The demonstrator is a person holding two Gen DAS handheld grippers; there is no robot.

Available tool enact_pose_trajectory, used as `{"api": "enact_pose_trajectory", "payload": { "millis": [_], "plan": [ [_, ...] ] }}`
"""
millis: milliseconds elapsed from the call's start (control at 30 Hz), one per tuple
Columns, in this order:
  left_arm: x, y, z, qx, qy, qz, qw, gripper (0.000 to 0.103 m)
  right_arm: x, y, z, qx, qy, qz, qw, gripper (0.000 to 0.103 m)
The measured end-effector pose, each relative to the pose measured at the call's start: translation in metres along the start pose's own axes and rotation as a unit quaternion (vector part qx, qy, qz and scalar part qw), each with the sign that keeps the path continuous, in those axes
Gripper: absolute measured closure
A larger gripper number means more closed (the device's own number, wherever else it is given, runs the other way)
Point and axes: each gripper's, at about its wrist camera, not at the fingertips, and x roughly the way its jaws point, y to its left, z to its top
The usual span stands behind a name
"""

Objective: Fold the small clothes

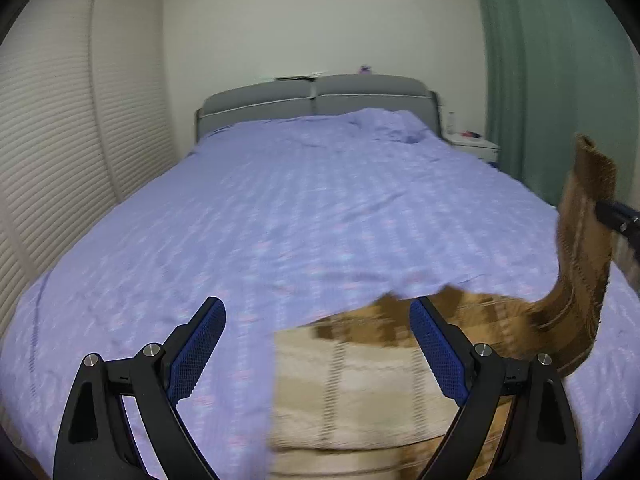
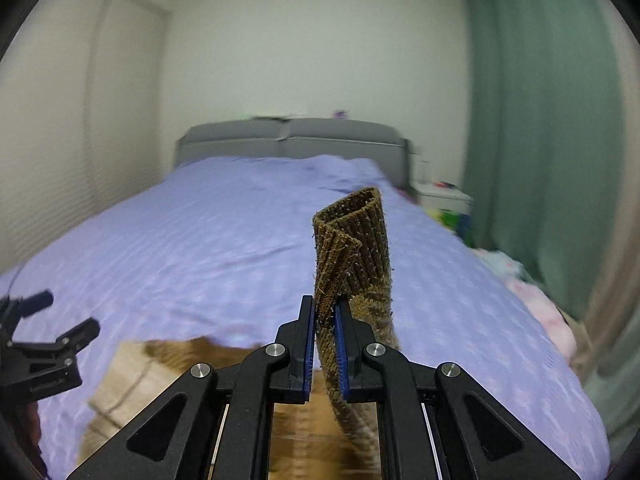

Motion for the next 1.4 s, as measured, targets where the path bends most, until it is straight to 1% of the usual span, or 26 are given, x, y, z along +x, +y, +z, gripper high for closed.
{"api": "enact_pose_trajectory", "payload": {
  "millis": [133, 200, 267, 300, 433, 500, 533, 567, 600, 633, 667, 733, 767, 800, 833, 900, 933, 1000, 1067, 1133, 1200, 1233, 1267, 1300, 1333, 1400],
  "plan": [
    [0.010, 0.037, -0.016, -0.010, 0.021, 0.017, 0.9996, 0.009, 0.034, 0.063, -0.013, -0.029, 0.038, 0.040, 0.998, 0.093],
    [0.016, 0.054, -0.025, -0.017, 0.032, 0.026, 0.9990, 0.009, 0.053, 0.094, -0.026, -0.044, 0.065, 0.056, 0.995, 0.093],
    [0.022, 0.066, -0.033, -0.023, 0.044, 0.029, 0.9983, 0.009, 0.069, 0.112, -0.039, -0.051, 0.088, 0.067, 0.993, 0.093],
    [0.024, 0.071, -0.037, -0.026, 0.050, 0.029, 0.9980, 0.009, 0.074, 0.126, -0.051, -0.058, 0.102, 0.069, 0.991, 0.093],
    [0.034, 0.081, -0.051, -0.026, 0.065, 0.031, 0.9970, 0.009, 0.101, 0.152, -0.077, -0.066, 0.147, 0.079, 0.984, 0.093],
    [0.035, 0.083, -0.055, -0.021, 0.068, 0.030, 0.9970, 0.009, 0.108, 0.157, -0.088, -0.065, 0.163, 0.089, 0.980, 0.091],
    [0.036, 0.084, -0.058, -0.019, 0.068, 0.029, 0.9971, 0.009, 0.107, 0.160, -0.094, -0.063, 0.168, 0.098, 0.979, 0.081],
    [0.036, 0.084, -0.059, -0.017, 0.068, 0.027, 0.9972, 0.009, 0.106, 0.162, -0.097, -0.063, 0.175, 0.101, 0.977, 0.059],
    [0.035, 0.084, -0.060, -0.015, 0.067, 0.024, 0.9974, 0.009, 0.106, 0.163, -0.099, -0.060, 0.180, 0.100, 0.977, 0.050],
    [0.035, 0.083, -0.061, -0.011, 0.067, 0.020, 0.9975, 0.009, 0.101, 0.163, -0.101, -0.059, 0.175, 0.098, 0.978, 0.045],
    [0.034, 0.083, -0.060, -0.008, 0.067, 0.017, 0.9976, 0.009, 0.096, 0.167, -0.102, -0.062, 0.169, 0.102, 0.978, 0.045],
    [0.031, 0.078, -0.063, 0.002, 0.063, -0.006, 0.9980, 0.009, 0.075, 0.160, -0.101, -0.057, 0.152, 0.111, 0.981, 0.043],
    [0.030, 0.076, -0.064, 0.004, 0.063, -0.015, 0.9979, 0.009, 0.064, 0.153, -0.101, -0.049, 0.144, 0.115, 0.982, 0.036],
    [0.029, 0.074, -0.065, 0.006, 0.063, -0.031, 0.9975, 0.009, 0.056, 0.148, -0.101, -0.041, 0.138, 0.117, 0.983, 0.032],
    [0.029, 0.070, -0.066, 0.008, 0.064, -0.051, 0.9966, 0.009, 0.042, 0.137, -0.102, -0.027, 0.128, 0.118, 0.984, 0.024],
    [0.030, 0.061, -0.069, 0.012, 0.070, -0.091, 0.9934, 0.009, 0.018, 0.119, -0.107, -0.016, 0.106, 0.119, 0.987, 0.023],
    [0.032, 0.054, -0.071, 0.015, 0.075, -0.114, 0.9906, 0.009, 0.009, 0.107, -0.112, -0.014, 0.102, 0.101, 0.990, 0.023],
    [0.037, 0.042, -0.072, 0.015, 0.087, -0.153, 0.9843, 0.011, 0.001, 0.082, -0.123, -0.004, 0.111, 0.056, 0.992, 0.023],
    [0.045, 0.028, -0.075, 0.003, 0.103, -0.193, 0.9758, 0.019, -0.001, 0.052, -0.139, 0.015, 0.125, 0.021, 0.992, 0.023],
    [0.055, 0.016, -0.078, -0.009, 0.119, -0.217, 0.9690, 0.026, 0.004, 0.024, -0.154, 0.035, 0.152, -0.009, 0.988, 0.023],
    [0.064, 0.007, -0.081, -0.018, 0.135, -0.230, 0.9636, 0.035, 0.010, 0.001, -0.166, 0.057, 0.170, -0.027, 0.983, 0.023],
    [0.075, 0.003, -0.083, -0.032, 0.154, -0.238, 0.9586, 0.042, 0.011, -0.010, -0.171, 0.068, 0.174, -0.032, 0.982, 0.023],
    [0.080, 0.002, -0.086, -0.042, 0.164, -0.241, 0.9555, 0.047, 0.013, -0.017, -0.176, 0.074, 0.177, -0.037, 0.981, 0.023],
    [0.090, 0.000, -0.089, -0.060, 0.180, -0.246, 0.9505, 0.048, 0.016, -0.024, -0.180, 0.080, 0.182, -0.045, 0.979, 0.023],
    [0.095, 0.000, -0.092, -0.071, 0.188, -0.248, 0.9476, 0.049, 0.020, -0.032, -0.184, 0.089, 0.187, -0.050, 0.977, 0.023],
    [0.107, 0.000, -0.097, -0.095, 0.206, -0.251, 0.9410, 0.049, 0.026, -0.040, -0.189, 0.098, 0.190, -0.049, 0.976, 0.024]
  ]
}}
